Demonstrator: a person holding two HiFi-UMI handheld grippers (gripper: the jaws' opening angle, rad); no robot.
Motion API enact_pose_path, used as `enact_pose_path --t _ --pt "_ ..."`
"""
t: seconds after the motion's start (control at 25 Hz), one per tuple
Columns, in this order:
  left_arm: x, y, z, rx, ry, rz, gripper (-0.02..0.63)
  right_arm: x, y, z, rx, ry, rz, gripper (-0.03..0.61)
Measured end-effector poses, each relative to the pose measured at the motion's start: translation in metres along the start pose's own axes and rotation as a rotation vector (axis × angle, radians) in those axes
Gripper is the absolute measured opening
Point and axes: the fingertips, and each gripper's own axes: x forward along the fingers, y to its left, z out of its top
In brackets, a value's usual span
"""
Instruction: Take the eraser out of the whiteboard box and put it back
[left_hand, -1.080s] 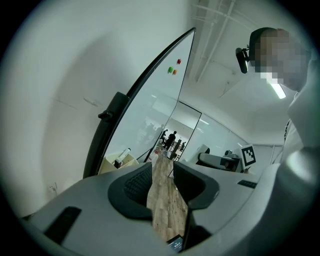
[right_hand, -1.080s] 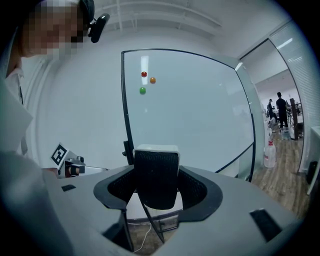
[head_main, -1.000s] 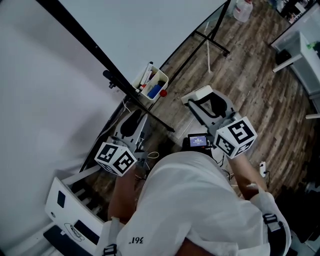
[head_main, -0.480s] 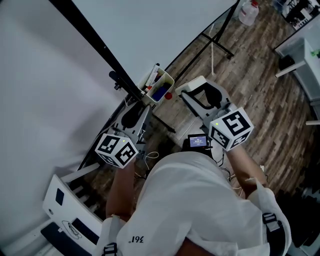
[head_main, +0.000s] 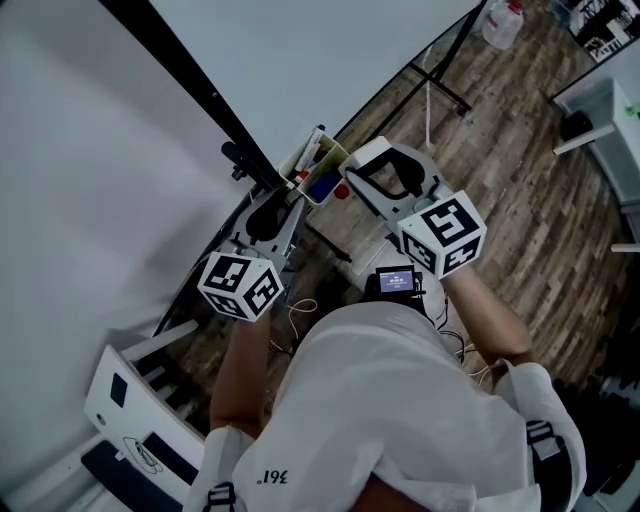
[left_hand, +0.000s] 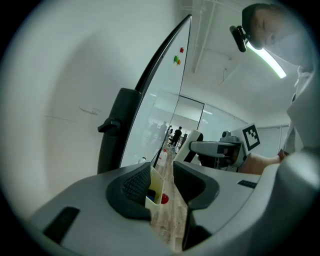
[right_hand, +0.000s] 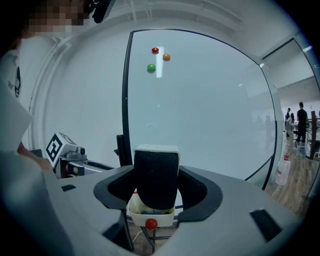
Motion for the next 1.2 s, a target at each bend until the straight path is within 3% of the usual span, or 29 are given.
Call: enact_pose_path --t 0.24,1.2 --pt "0.009 0.005 -0.011 0.042 0.039 0.012 0.138 0.029 -0.001 -0.022 -0.037 0.066 0.029 0.264" --pt "0.010 0.022 -0.051 -0.045 0.093 0.069 0.140 0.092 0.005 -0.101 -0.086 0.253 0.112 0.264"
